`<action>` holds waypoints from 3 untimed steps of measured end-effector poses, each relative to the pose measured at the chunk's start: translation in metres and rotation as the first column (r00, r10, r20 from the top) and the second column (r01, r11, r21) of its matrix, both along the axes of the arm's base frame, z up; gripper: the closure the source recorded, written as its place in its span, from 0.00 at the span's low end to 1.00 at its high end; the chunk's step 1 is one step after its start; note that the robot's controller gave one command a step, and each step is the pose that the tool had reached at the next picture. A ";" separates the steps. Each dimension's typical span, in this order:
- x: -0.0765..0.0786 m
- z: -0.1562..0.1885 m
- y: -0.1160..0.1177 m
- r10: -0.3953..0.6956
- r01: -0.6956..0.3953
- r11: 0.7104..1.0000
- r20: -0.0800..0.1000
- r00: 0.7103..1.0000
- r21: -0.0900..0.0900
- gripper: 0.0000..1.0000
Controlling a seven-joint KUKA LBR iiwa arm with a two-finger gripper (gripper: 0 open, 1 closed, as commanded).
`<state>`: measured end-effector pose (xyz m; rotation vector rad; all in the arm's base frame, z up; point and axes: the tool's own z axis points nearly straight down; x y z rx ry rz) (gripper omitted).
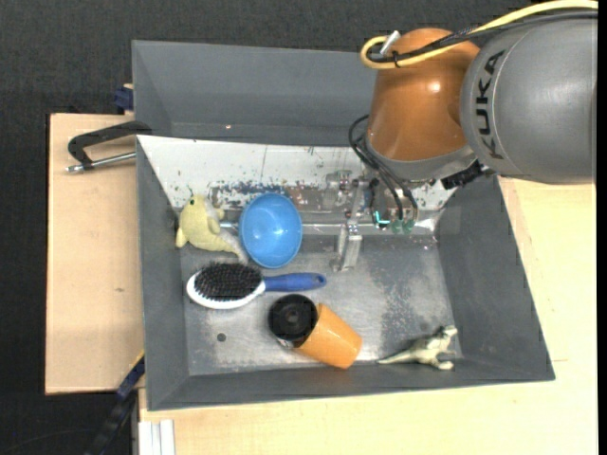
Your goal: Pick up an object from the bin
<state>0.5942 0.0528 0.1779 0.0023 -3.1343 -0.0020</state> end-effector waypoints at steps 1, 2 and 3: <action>-0.017 -0.109 0.067 0.164 -0.164 0.986 0.005 0.986 0.000 0.00; -0.015 -0.107 0.065 0.160 -0.160 0.987 0.008 0.987 0.000 1.00; -0.053 0.060 0.087 0.164 -0.164 0.987 0.020 0.986 0.001 1.00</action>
Offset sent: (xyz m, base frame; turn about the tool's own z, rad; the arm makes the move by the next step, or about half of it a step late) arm -0.0162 0.0638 -0.1079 -0.1616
